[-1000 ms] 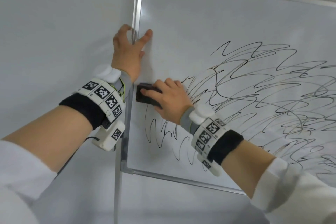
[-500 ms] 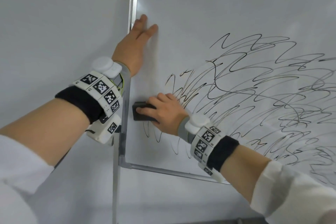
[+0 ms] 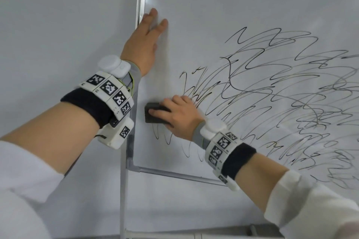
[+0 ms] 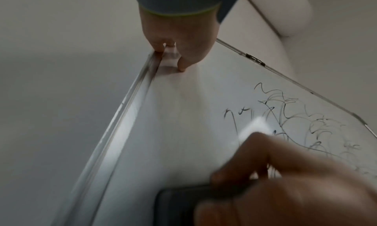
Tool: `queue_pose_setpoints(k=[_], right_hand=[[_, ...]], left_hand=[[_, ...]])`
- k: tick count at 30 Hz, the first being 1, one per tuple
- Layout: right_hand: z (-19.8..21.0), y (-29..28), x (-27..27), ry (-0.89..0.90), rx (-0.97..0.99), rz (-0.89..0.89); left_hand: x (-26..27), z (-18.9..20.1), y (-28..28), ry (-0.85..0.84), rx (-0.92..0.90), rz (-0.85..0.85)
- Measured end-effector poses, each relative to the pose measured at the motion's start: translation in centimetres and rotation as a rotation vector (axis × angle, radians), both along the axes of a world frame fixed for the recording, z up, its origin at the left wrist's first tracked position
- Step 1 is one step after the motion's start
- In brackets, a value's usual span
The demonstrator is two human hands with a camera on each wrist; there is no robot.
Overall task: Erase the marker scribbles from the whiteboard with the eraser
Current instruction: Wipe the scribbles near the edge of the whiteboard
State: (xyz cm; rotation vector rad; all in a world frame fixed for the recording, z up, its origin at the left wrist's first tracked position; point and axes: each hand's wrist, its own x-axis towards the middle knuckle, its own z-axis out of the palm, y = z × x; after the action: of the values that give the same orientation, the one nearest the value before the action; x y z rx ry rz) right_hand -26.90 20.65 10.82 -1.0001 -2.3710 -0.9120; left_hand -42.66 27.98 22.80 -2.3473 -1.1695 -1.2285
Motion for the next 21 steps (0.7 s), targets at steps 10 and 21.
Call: queue_pose_setpoints(k=[10,21], right_hand=[[1.1,0.2,-0.7,0.045,0.0,0.009],[0.5,0.5,-1.7,0.016,-0.084,0.04]], left_hand=[[0.2,-2.2,-1.3,-0.082,-0.085,0.041],[0.7,-4.4,-2.0,-0.172,-0.148,0.031]])
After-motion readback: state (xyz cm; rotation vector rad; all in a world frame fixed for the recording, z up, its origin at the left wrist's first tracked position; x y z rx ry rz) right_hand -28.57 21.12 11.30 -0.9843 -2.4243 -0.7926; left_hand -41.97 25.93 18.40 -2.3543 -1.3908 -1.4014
